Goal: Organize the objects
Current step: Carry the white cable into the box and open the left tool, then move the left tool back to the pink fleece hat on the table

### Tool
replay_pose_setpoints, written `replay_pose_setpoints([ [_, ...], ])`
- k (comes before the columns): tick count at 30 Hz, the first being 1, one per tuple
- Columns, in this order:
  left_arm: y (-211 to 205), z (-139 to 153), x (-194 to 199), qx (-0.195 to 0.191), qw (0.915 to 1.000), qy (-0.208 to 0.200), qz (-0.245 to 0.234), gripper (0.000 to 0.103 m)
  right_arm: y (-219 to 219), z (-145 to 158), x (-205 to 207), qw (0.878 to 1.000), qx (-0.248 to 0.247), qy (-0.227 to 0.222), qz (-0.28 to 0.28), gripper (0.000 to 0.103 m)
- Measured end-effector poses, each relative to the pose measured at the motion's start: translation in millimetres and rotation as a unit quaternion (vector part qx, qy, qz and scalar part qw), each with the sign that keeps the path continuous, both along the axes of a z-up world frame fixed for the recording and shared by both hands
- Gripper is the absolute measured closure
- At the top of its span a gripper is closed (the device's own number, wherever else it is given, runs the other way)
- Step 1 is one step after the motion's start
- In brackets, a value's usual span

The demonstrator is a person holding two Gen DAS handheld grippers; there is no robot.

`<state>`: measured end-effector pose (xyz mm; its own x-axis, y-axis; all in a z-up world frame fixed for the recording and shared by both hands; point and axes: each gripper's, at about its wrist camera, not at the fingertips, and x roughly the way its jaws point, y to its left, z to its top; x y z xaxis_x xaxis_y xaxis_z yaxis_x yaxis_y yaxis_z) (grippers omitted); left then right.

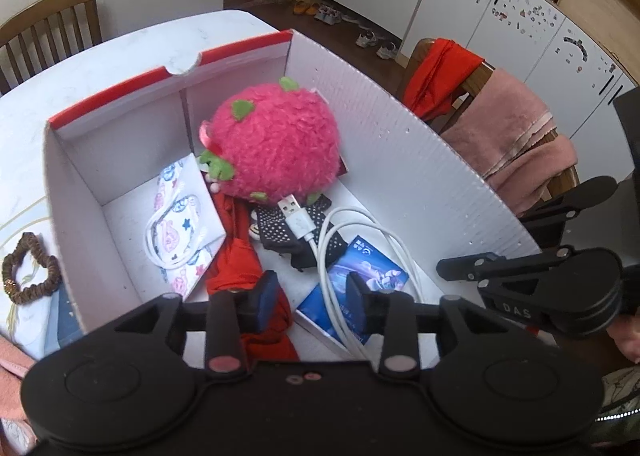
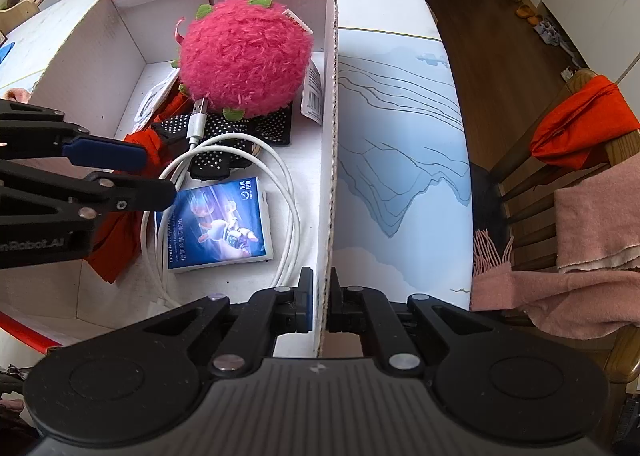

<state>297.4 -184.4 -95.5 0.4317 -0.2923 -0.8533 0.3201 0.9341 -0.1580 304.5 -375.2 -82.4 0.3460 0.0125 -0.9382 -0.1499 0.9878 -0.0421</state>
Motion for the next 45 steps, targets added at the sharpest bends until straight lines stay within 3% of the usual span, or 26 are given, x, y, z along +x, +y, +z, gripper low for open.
replay_pose_setpoints([
  [11,20.7,33.0,-20.7,-0.002,0.9982,-0.046,0.039,0.039,0.7,0.4,-0.2,1.0,-0.001,0.0,0.0,0.098],
  [18,48.5,58.2,-35.0,-0.006,0.9927,-0.077,0.093,0.038,0.9,0.6,-0.1,1.0,-0.001,0.0,0.0,0.098],
  [23,72.3,78.3,-49.5,0.017,0.9847,-0.112,0.132,0.022,0.9,0.3,0.4,1.0,-0.001,0.001,-0.001,0.098],
  [27,94.7,86.7,-58.1,0.034,0.9783,-0.125,0.162,0.015,0.9,0.1,0.9,1.0,-0.001,0.001,-0.001,0.098],
  [32,124.8,88.8,-69.6,0.052,0.9639,-0.142,0.219,0.001,0.8,-0.3,1.3,1.0,0.0,0.002,-0.002,0.098],
  [39,159.7,76.2,-73.2,0.081,0.9546,-0.116,0.262,0.001,-0.5,-0.2,1.3,1.0,0.001,0.003,-0.003,0.098],
  [45,184.9,45.4,-76.5,0.117,0.9462,-0.074,0.293,0.001,-0.1,0.2,0.9,1.0,0.001,0.003,-0.003,0.098],
])
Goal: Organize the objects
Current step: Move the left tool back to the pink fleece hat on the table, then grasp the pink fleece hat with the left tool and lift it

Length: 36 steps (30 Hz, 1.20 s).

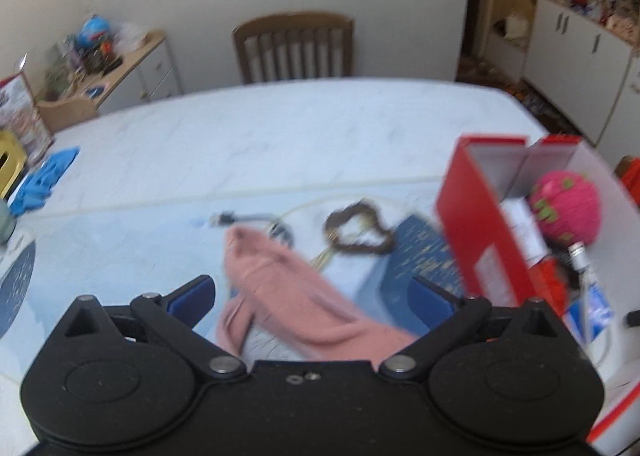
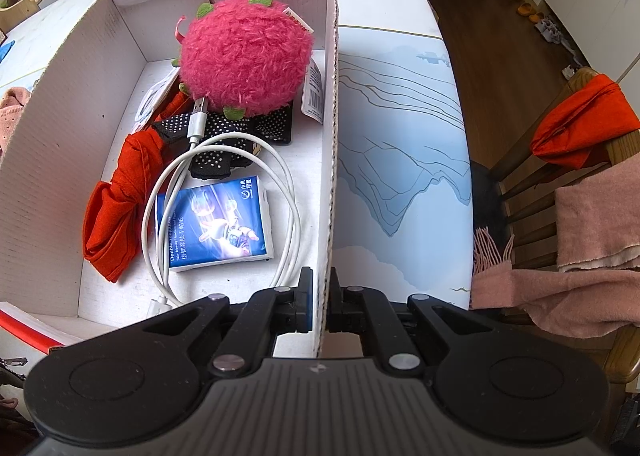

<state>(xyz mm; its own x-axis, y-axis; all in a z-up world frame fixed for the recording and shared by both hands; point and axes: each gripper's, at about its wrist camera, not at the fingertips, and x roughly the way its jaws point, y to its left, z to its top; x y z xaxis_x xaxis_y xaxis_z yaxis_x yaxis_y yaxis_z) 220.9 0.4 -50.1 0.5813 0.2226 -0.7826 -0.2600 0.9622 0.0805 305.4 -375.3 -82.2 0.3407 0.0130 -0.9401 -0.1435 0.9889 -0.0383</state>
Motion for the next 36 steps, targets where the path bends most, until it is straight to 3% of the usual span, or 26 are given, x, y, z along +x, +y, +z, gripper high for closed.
replay_pose_setpoints([
  [8,20.7,-41.7,-13.4,-0.027,0.9971,0.067,0.026,0.001,0.7,-0.8,-0.6,1.0,-0.001,0.002,0.0,0.098],
  [18,29.9,-72.2,-16.6,-0.106,0.9882,0.1,0.046,0.001,1.1,-2.4,-0.6,1.0,-0.002,0.003,-0.001,0.098],
  [24,23.1,-79.8,-12.1,-0.118,0.9871,0.098,0.046,0.002,1.3,-3.9,-1.4,1.0,-0.002,0.006,-0.001,0.098],
  [27,24.4,-80.3,-10.7,-0.136,0.9854,0.089,0.051,0.013,0.4,-4.7,-1.6,1.0,-0.002,0.007,-0.002,0.098],
  [30,21.0,-80.1,-8.8,-0.126,0.9875,0.082,0.048,0.022,0.3,-4.7,-1.6,1.0,-0.002,0.007,-0.002,0.098],
  [36,14.0,-72.2,-7.7,-0.135,0.9879,0.067,0.036,0.065,0.3,-4.7,-1.5,1.0,-0.002,0.007,-0.002,0.098],
])
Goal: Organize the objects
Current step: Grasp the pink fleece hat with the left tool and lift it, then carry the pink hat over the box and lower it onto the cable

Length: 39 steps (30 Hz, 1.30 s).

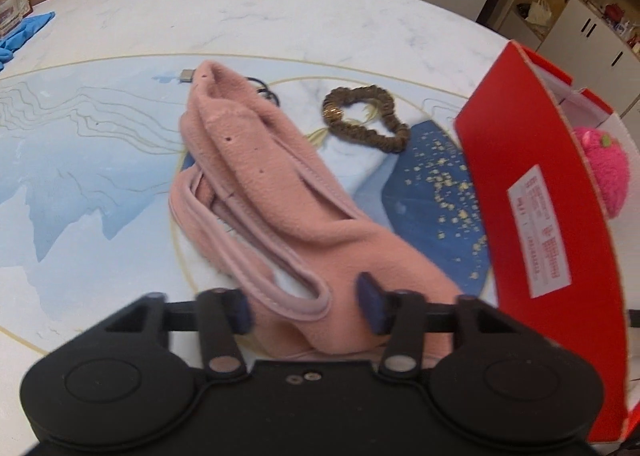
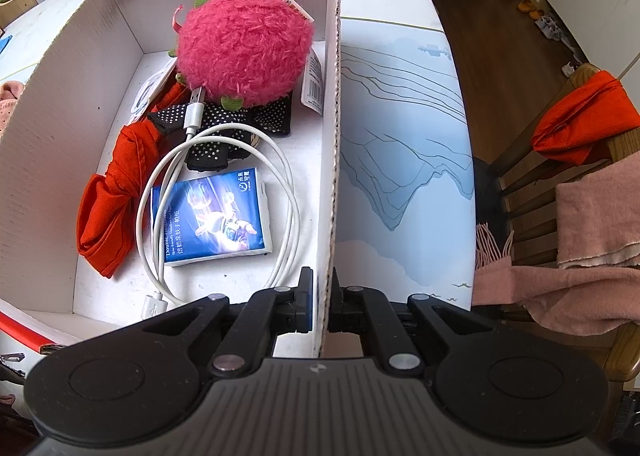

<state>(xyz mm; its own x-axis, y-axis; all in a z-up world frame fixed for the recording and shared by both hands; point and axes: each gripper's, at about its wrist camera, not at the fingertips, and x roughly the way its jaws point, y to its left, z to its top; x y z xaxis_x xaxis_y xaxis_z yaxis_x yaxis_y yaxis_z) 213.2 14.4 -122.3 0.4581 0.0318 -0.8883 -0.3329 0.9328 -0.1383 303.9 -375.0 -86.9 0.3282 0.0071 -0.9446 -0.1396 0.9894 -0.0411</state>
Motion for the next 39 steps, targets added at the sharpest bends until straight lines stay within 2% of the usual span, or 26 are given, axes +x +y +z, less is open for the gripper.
replay_pose_setpoints([
  [2,-6.0,4.2,0.4,0.016,0.9998,-0.004,-0.006,0.085,-0.2,0.2,-0.3,1.0,0.0,0.0,0.0,0.098],
  [5,-11.0,11.8,-0.6,0.028,0.9994,-0.016,-0.014,0.095,-1.0,0.0,-0.8,1.0,0.0,0.0,0.0,0.098],
  [11,-20.3,41.7,-4.8,0.045,0.9971,-0.047,-0.039,0.097,0.0,0.3,-0.6,1.0,0.0,-0.001,0.0,0.098],
  [17,-22.5,78.9,-6.3,0.043,0.9941,-0.085,-0.051,0.097,-0.6,0.7,-1.4,1.0,0.0,-0.001,0.0,0.098],
  [22,-29.5,108.4,-5.5,0.042,0.9889,-0.115,-0.084,0.097,0.0,0.7,-1.0,1.0,0.0,-0.001,-0.001,0.098],
  [27,-42.0,138.4,-9.1,0.058,0.98,-0.148,-0.12,0.097,0.0,0.6,-1.0,1.0,0.0,-0.001,-0.001,0.098],
  [33,-55.0,170.4,-11.3,0.061,0.9699,-0.189,-0.141,0.097,-0.3,0.3,-1.0,1.0,0.0,-0.001,-0.001,0.098],
  [39,-77.1,210.5,-10.3,0.072,0.95,-0.25,-0.173,0.097,-0.5,0.0,-1.0,1.0,0.0,-0.001,-0.001,0.098],
])
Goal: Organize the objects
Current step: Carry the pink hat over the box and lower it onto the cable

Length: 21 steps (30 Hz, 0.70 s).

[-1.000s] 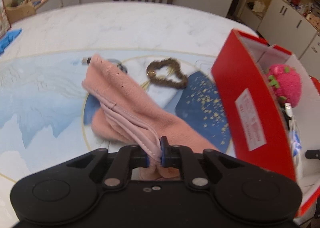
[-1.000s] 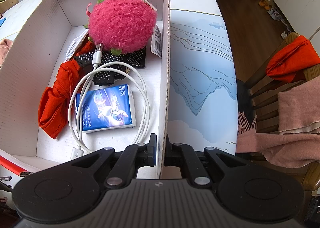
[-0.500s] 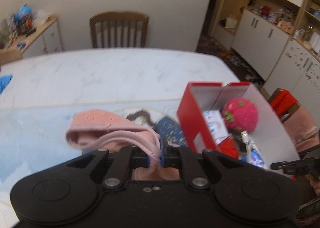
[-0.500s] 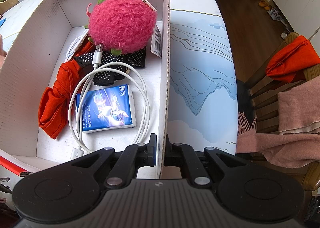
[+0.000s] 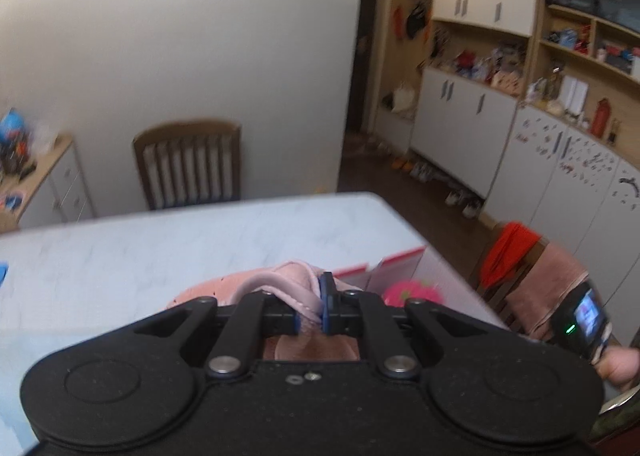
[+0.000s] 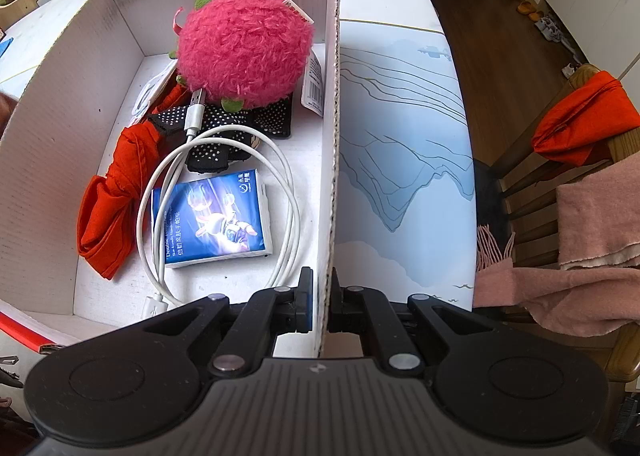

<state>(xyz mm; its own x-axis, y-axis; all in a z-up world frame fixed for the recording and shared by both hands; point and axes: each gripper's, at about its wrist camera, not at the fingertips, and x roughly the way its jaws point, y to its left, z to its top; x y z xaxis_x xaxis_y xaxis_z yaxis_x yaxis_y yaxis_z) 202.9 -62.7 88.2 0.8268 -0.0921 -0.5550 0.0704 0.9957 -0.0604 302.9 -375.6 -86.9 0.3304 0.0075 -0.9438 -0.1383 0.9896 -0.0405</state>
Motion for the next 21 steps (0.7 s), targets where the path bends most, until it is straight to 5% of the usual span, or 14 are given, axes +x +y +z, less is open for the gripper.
replay_pose_setpoints([
  [11,-63.5,33.7,18.2,0.004,0.9918,-0.043,-0.12,0.097,-0.9,-0.6,0.3,1.0,0.001,0.0,0.0,0.098],
  [21,-111.3,11.3,39.8,-0.016,0.98,-0.007,-0.198,0.097,0.3,0.1,0.5,1.0,0.001,0.001,0.0,0.098],
])
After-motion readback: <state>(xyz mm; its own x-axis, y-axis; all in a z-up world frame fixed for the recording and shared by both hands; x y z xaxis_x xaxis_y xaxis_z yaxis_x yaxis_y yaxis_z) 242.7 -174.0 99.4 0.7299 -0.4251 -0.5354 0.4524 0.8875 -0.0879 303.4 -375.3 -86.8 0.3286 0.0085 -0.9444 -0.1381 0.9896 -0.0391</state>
